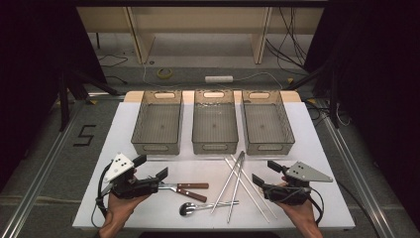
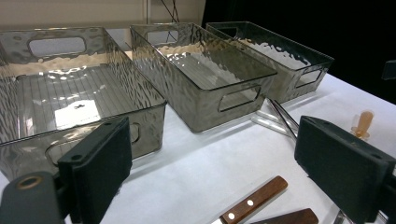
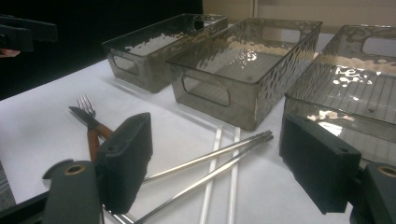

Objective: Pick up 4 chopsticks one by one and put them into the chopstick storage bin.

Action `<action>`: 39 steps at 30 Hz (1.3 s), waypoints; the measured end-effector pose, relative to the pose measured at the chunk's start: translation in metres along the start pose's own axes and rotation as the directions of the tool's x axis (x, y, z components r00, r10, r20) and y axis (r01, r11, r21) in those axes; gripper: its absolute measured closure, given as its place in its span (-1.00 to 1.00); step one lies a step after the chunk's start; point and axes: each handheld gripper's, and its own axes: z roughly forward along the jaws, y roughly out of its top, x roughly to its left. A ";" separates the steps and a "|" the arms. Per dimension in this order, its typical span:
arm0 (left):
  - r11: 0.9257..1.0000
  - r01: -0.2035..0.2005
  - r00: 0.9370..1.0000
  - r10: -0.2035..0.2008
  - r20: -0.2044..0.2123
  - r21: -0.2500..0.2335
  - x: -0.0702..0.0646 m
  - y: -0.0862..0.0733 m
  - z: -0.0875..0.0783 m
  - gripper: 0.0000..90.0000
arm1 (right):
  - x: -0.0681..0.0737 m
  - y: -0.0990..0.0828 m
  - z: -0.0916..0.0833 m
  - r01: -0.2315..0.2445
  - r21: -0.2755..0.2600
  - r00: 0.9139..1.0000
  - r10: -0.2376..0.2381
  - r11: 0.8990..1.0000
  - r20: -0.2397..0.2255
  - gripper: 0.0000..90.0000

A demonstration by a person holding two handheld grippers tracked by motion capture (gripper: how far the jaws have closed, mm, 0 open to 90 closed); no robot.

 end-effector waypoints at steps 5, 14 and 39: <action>1.000 0.001 1.000 -0.001 -0.004 0.005 0.000 0.000 0.001 -0.76 | 0.000 0.000 0.000 0.000 0.000 1.000 0.000 1.000 0.001 -0.41; 1.000 0.016 1.000 -0.017 0.004 0.025 -0.007 0.004 0.006 -0.76 | -0.001 0.001 -0.001 -0.002 0.002 1.000 0.002 1.000 0.009 -0.41; 0.917 -0.108 0.992 0.075 0.098 0.385 -0.075 0.022 0.084 -0.62 | -0.010 0.004 -0.008 0.008 0.016 0.998 -0.009 1.000 0.066 -0.41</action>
